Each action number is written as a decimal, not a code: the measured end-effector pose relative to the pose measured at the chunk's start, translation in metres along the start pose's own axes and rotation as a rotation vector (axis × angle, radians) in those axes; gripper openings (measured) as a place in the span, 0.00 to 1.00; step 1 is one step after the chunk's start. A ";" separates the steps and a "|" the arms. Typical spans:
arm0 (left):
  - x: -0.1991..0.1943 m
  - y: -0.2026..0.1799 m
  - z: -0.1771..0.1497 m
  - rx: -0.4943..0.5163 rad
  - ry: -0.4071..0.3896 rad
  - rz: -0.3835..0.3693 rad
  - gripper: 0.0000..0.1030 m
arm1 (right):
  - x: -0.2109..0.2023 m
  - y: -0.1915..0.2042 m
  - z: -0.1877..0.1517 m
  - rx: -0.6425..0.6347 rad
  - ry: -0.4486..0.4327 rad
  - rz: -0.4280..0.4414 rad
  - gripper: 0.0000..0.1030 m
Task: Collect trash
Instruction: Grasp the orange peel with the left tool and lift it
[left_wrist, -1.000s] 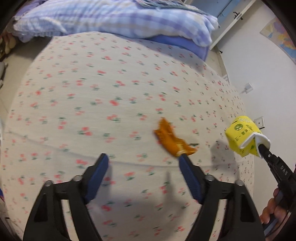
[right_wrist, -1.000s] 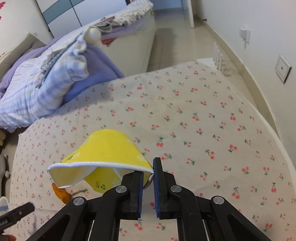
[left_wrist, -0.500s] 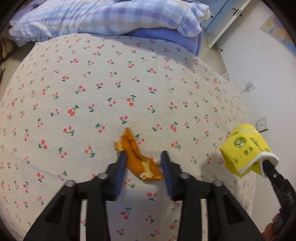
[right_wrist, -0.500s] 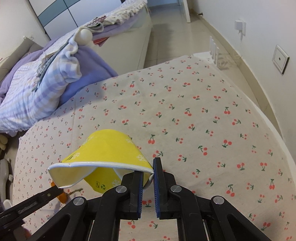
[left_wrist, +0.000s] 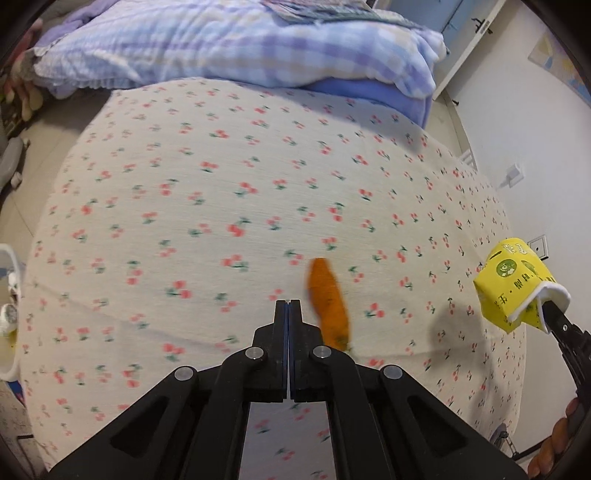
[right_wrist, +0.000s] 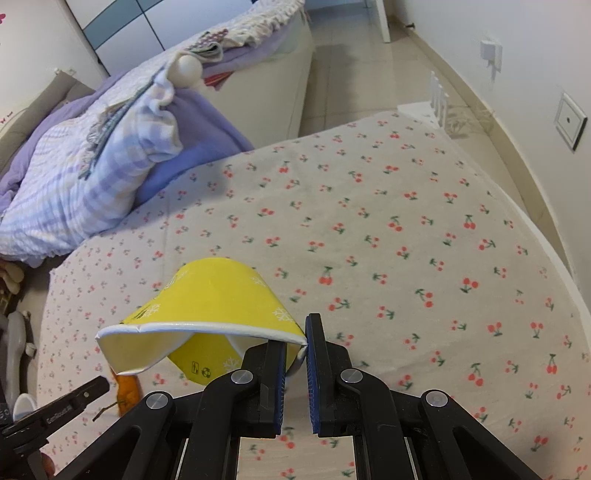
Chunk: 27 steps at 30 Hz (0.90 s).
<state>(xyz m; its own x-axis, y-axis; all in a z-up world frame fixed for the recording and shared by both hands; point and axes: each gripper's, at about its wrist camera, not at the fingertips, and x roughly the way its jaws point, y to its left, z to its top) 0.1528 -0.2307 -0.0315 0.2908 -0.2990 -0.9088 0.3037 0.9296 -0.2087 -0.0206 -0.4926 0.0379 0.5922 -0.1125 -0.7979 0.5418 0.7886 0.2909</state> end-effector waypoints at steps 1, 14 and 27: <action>-0.004 0.004 -0.001 0.001 -0.005 0.001 0.00 | 0.000 0.004 -0.001 -0.004 0.000 0.002 0.08; -0.009 0.013 -0.001 -0.035 0.034 -0.087 0.36 | 0.002 0.033 -0.006 -0.026 0.009 0.040 0.08; 0.033 -0.041 -0.008 0.102 0.081 -0.010 0.21 | 0.008 -0.001 -0.004 0.000 0.032 -0.013 0.08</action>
<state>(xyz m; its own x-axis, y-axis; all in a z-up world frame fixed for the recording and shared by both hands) 0.1424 -0.2766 -0.0559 0.2142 -0.2861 -0.9340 0.3978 0.8988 -0.1841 -0.0185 -0.4921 0.0289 0.5655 -0.1033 -0.8183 0.5494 0.7872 0.2803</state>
